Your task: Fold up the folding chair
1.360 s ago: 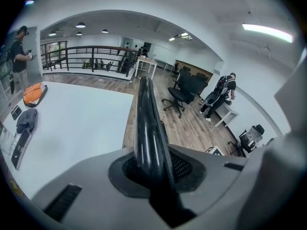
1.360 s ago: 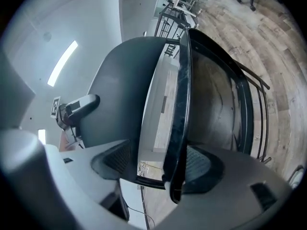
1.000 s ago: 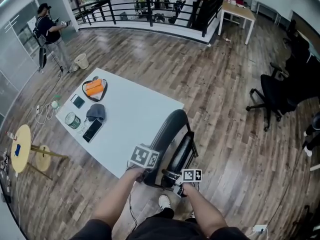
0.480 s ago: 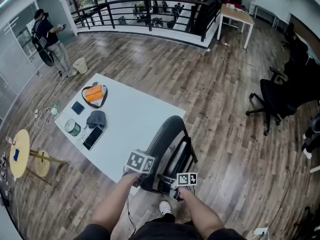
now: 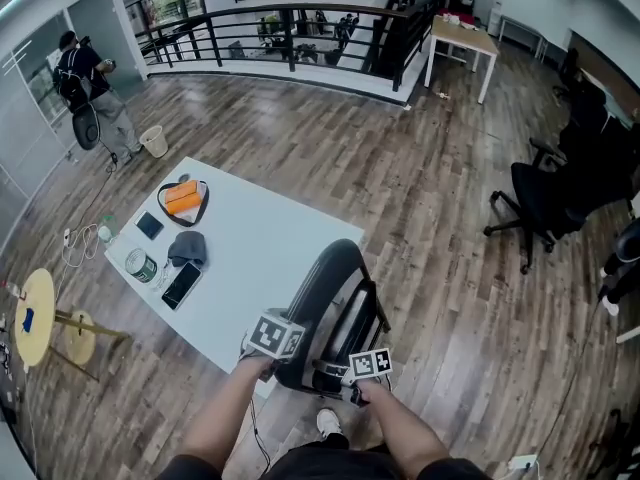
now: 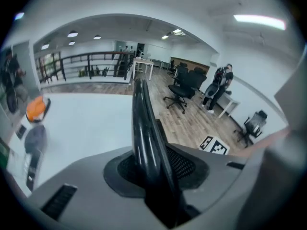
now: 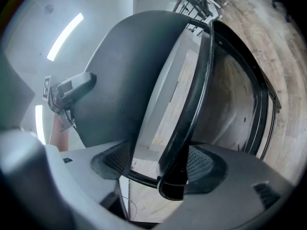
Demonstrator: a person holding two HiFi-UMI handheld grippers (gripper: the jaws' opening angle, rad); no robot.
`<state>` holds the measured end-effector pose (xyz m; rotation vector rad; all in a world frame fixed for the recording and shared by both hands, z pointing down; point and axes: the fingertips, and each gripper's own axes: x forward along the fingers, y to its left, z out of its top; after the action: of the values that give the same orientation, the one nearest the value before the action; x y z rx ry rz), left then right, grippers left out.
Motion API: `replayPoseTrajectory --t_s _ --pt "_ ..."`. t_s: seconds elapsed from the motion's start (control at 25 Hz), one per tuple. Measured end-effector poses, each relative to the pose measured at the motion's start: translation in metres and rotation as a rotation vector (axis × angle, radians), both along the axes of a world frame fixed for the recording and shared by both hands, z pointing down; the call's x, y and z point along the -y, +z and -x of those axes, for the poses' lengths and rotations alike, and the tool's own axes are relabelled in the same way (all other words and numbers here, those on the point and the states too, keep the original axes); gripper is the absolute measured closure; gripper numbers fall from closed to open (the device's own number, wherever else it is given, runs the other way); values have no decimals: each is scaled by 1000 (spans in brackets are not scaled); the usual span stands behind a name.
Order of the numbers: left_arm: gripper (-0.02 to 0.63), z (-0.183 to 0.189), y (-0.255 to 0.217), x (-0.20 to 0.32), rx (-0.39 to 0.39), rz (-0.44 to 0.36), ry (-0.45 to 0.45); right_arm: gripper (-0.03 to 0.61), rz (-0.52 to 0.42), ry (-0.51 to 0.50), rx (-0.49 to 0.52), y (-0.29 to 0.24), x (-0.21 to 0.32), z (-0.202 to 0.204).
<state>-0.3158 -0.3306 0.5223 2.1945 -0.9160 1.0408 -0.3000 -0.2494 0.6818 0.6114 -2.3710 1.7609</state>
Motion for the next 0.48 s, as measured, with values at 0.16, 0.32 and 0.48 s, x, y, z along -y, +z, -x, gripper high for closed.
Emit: replayPoseTrajectory --t_s 0.16,0.32,0.48 --pt "435 7 -9 -3 82 -98 50 236 -50 50 -72 0 7 -29" --pt "402 19 -44 -9 78 -186 8 236 -111 112 -129 -13 9 -57" --pt "403 38 -84 -22 14 -298 -86 236 -203 192 -173 -41 5 -82"
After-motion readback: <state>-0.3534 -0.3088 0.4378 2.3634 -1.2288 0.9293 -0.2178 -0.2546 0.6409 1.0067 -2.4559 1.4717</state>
